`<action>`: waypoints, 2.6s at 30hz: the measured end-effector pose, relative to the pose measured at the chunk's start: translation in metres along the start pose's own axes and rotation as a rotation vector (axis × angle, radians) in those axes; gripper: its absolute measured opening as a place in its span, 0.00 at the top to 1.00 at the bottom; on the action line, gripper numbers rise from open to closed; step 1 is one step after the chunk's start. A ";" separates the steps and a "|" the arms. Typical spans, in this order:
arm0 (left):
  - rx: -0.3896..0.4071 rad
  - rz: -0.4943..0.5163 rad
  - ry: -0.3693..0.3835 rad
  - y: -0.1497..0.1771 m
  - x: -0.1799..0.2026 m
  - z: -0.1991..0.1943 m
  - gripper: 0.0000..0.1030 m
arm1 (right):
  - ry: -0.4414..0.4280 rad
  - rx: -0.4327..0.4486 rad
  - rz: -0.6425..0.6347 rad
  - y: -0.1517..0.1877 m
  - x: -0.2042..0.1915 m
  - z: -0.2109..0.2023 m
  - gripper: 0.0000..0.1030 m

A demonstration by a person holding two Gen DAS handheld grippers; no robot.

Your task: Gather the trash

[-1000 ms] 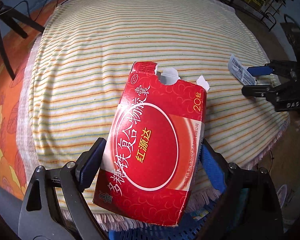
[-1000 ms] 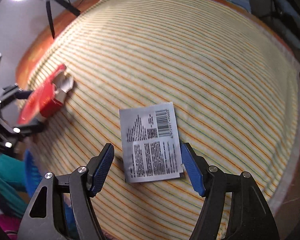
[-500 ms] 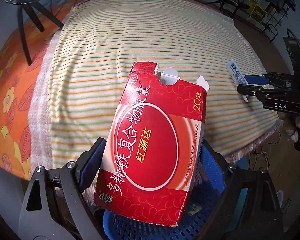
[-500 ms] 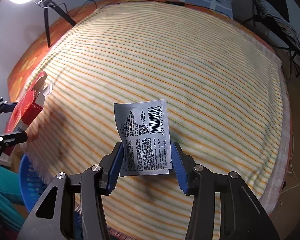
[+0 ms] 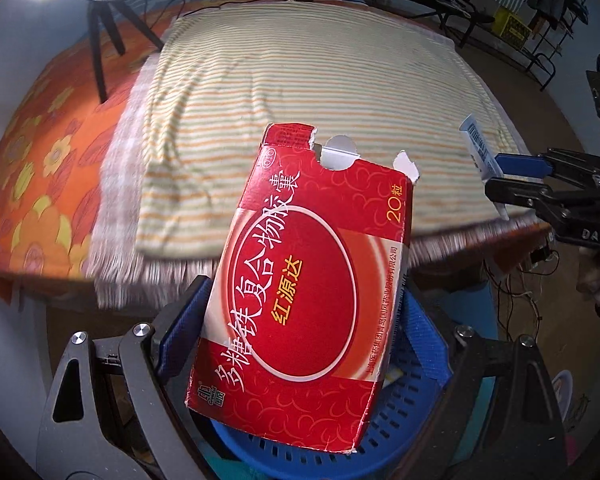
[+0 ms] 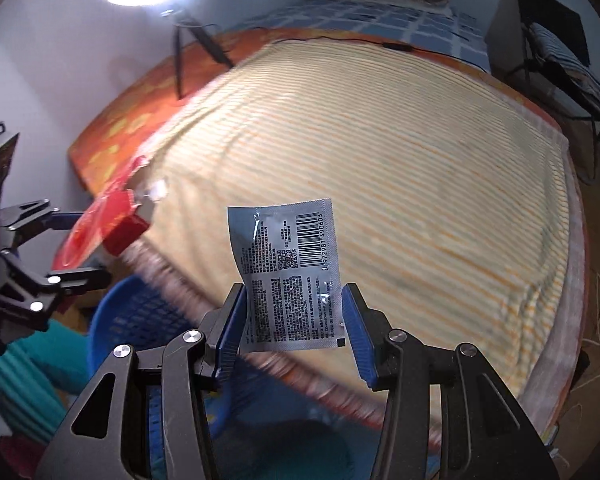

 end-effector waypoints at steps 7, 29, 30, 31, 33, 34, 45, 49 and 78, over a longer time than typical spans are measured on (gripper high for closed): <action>-0.005 -0.055 0.006 0.036 0.004 -0.018 0.10 | -0.058 0.004 -0.016 0.027 -0.041 -0.015 0.55; -0.043 -0.175 -0.009 0.108 -0.002 -0.027 0.10 | -0.084 -0.048 -0.062 0.086 -0.112 -0.004 0.50; -0.043 -0.177 -0.008 0.109 -0.002 -0.027 0.10 | -0.083 -0.049 -0.066 0.086 -0.114 -0.004 0.50; -0.043 -0.177 -0.008 0.110 -0.002 -0.028 0.10 | -0.082 -0.050 -0.071 0.087 -0.116 -0.004 0.50; -0.046 -0.176 -0.008 0.111 -0.002 -0.028 0.10 | -0.083 -0.052 -0.077 0.089 -0.119 -0.003 0.50; -0.048 -0.177 -0.007 0.112 -0.001 -0.028 0.10 | -0.084 -0.053 -0.079 0.090 -0.120 -0.003 0.50; -0.049 -0.189 -0.013 0.116 -0.005 -0.027 0.09 | -0.081 -0.071 -0.091 0.095 -0.129 0.004 0.47; -0.047 -0.190 -0.015 0.116 -0.005 -0.028 0.09 | -0.076 -0.077 -0.085 0.095 -0.128 0.007 0.46; 0.025 -0.189 -0.022 0.096 -0.002 -0.048 0.09 | -0.058 -0.044 -0.020 0.087 -0.115 -0.009 0.44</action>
Point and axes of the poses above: each gripper's, at about its wrist camera, not at the fingertips, and z roughly the way its jaws point, x to its right, y to its underside, the point moved 1 cm from there along z, roughly the way its jaws point, and after that the axes turned 7 degrees about x, right-handed, at the moved point
